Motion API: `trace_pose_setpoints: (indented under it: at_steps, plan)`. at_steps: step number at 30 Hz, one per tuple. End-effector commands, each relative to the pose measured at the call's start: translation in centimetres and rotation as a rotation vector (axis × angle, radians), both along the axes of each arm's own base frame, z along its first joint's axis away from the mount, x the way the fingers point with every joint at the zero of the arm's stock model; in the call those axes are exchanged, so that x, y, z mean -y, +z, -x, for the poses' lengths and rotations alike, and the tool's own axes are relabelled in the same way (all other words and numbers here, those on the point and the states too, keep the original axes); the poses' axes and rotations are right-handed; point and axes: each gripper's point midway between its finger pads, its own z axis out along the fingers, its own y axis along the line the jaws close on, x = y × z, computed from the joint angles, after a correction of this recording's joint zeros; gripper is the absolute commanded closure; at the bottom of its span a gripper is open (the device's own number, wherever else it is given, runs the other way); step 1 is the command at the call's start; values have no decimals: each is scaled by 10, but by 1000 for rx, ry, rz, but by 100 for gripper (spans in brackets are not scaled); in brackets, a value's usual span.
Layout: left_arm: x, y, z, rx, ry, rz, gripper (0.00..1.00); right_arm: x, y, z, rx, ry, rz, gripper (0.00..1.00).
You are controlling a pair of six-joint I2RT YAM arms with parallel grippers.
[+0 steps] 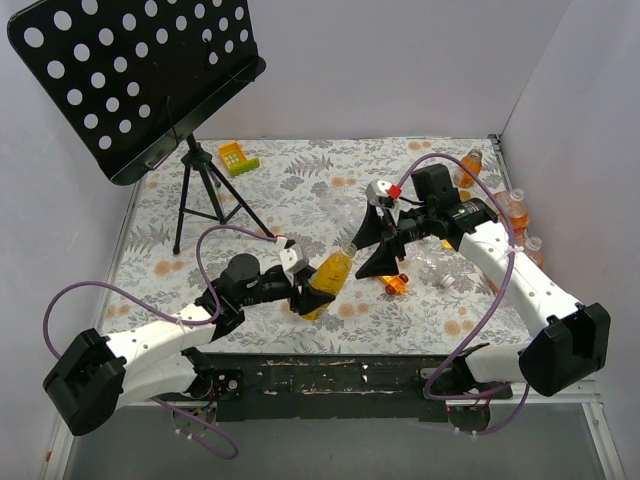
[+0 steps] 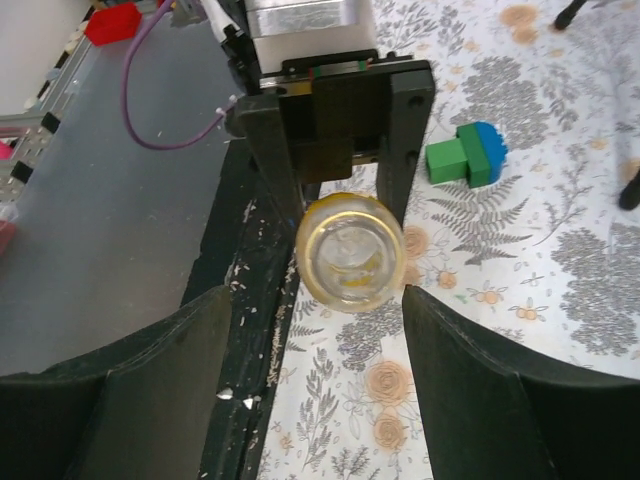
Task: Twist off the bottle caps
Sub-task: Place the plastic bottle at the corner of the board.
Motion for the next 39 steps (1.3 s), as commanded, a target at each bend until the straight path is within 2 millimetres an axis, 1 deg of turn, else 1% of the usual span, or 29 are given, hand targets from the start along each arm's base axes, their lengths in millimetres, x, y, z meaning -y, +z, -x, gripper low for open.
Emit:
trace_pose_setpoints:
  at_steps: [1, 5, 9, 10, 15, 20, 24, 30, 32, 34, 35, 38, 39]
  plan:
    - [10, 46, -11, 94, 3, 120, 100, -6, 0, 6, -18, 30, -11, 23]
    - [15, 49, -14, 86, 2, 126, 100, -16, -1, 6, -29, 48, -1, 23]
    - [18, 49, -15, 81, 4, 126, 100, -24, -14, 3, -49, 31, 43, 23]
    - [19, 49, -16, 80, 5, 129, 100, -26, -16, 0, -46, 18, 49, 23]
    - [19, 49, -20, 75, 25, 132, 100, -27, -22, -2, -50, 8, 65, 23]
    - [18, 52, -23, 76, 48, 142, 100, -28, -32, -1, -51, -5, 92, 26]
    - [19, 52, -23, 63, 50, 144, 100, -30, -29, 1, -53, 5, 89, 28]
    - [19, 51, -25, 53, 59, 147, 100, -34, -33, 5, -74, 24, 91, 26]
    - [19, 52, -26, 54, 66, 148, 100, -34, -35, 5, -78, 23, 97, 27]
    - [19, 52, -27, 54, 69, 150, 100, -35, -35, 5, -78, 23, 98, 32]
    - [20, 51, -27, 51, 67, 149, 100, -35, -34, 5, -76, 25, 94, 37]
    - [19, 51, -27, 47, 72, 149, 100, -36, -31, 7, -82, 36, 85, 67]
    - [19, 51, -27, 47, 73, 149, 100, -36, -31, 8, -81, 41, 83, 73]
